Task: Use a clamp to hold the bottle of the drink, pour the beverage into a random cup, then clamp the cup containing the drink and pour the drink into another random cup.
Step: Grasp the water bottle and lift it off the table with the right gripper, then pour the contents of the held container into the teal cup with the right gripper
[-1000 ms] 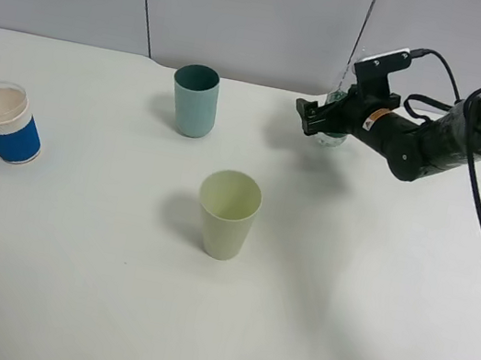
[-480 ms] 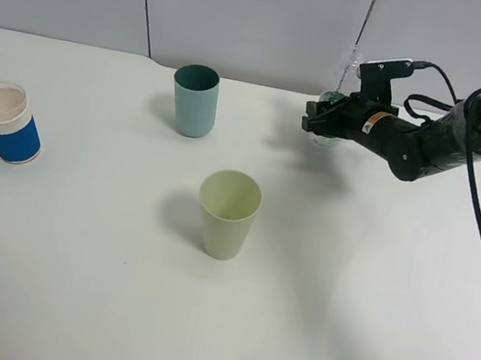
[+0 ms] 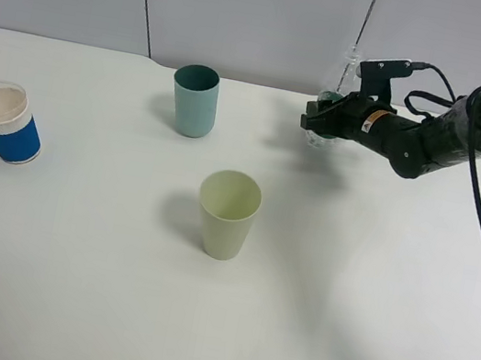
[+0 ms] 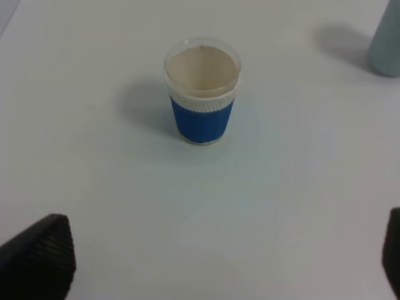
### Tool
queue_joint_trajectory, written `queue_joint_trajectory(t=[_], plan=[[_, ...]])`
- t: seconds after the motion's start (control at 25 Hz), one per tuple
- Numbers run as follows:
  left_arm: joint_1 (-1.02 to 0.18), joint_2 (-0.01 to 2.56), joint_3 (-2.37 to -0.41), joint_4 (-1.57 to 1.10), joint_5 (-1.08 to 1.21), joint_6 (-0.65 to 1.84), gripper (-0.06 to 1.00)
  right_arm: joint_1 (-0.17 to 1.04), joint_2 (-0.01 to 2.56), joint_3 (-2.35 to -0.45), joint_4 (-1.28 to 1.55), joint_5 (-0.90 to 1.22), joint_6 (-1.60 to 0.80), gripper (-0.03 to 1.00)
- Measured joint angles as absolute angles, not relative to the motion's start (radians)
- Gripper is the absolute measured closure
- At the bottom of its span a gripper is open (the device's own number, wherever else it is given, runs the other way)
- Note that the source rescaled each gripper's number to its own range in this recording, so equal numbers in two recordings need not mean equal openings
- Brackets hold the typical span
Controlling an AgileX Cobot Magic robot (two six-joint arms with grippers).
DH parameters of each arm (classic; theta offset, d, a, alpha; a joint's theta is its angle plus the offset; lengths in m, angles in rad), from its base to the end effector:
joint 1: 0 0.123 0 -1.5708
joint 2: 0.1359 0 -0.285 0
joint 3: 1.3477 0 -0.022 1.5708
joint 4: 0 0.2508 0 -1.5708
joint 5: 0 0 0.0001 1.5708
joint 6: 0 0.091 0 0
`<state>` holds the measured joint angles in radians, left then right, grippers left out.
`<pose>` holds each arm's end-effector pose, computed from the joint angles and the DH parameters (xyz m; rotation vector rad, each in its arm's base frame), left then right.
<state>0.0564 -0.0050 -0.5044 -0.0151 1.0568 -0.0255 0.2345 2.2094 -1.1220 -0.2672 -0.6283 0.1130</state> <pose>-0.0059 -0.0015 0.2788 -0.0824 2.0292 0.0014 0.4212 0.1151 0.0933 -0.4322 1.9142 0.2378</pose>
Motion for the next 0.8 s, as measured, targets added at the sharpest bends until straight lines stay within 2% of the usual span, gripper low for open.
queue_joint_trajectory(t=[0.28, 0.56, 0.8], plan=[[0.056, -0.005, -0.504, -0.015, 1.057, -0.025, -0.06, 0.262, 2.142, -1.12, -0.291, -0.486, 0.114, 0.97], [0.056, -0.005, -0.504, -0.015, 1.057, -0.025, -0.06, 0.313, 2.081, -1.12, -0.294, -0.469, 0.114, 0.97], [0.056, -0.005, -0.504, -0.015, 1.057, -0.025, -0.06, 0.385, 2.074, -1.239, -0.357, -0.286, 0.114, 0.97]])
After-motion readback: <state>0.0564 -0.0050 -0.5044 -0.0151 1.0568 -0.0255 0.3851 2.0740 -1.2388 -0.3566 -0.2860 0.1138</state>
